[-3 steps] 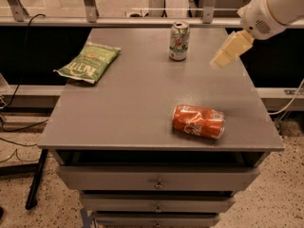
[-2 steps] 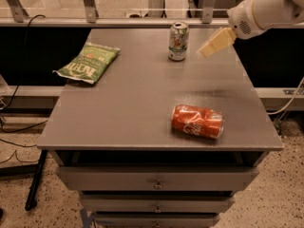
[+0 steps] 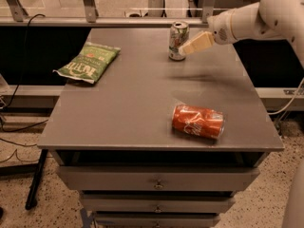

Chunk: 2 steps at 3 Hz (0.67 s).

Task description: Move 7up can near coke can

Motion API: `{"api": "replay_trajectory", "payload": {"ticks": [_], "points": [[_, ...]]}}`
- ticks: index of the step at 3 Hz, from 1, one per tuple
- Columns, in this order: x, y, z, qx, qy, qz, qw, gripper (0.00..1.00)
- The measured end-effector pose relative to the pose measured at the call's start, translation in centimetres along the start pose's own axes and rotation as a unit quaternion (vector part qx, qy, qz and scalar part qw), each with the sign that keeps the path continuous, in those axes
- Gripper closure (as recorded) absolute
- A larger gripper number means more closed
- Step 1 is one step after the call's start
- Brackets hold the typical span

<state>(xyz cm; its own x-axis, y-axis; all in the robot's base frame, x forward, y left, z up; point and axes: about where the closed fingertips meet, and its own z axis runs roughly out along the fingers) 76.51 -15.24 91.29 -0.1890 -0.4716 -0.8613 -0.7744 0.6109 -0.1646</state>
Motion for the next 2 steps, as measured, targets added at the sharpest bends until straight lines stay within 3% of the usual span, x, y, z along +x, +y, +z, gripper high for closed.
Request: {"api": "replay_trajectory", "payload": {"ticks": [2], "points": [[0.0,0.3,4.9,-0.033,-0.037,0.036,0.9981,0.0]]}}
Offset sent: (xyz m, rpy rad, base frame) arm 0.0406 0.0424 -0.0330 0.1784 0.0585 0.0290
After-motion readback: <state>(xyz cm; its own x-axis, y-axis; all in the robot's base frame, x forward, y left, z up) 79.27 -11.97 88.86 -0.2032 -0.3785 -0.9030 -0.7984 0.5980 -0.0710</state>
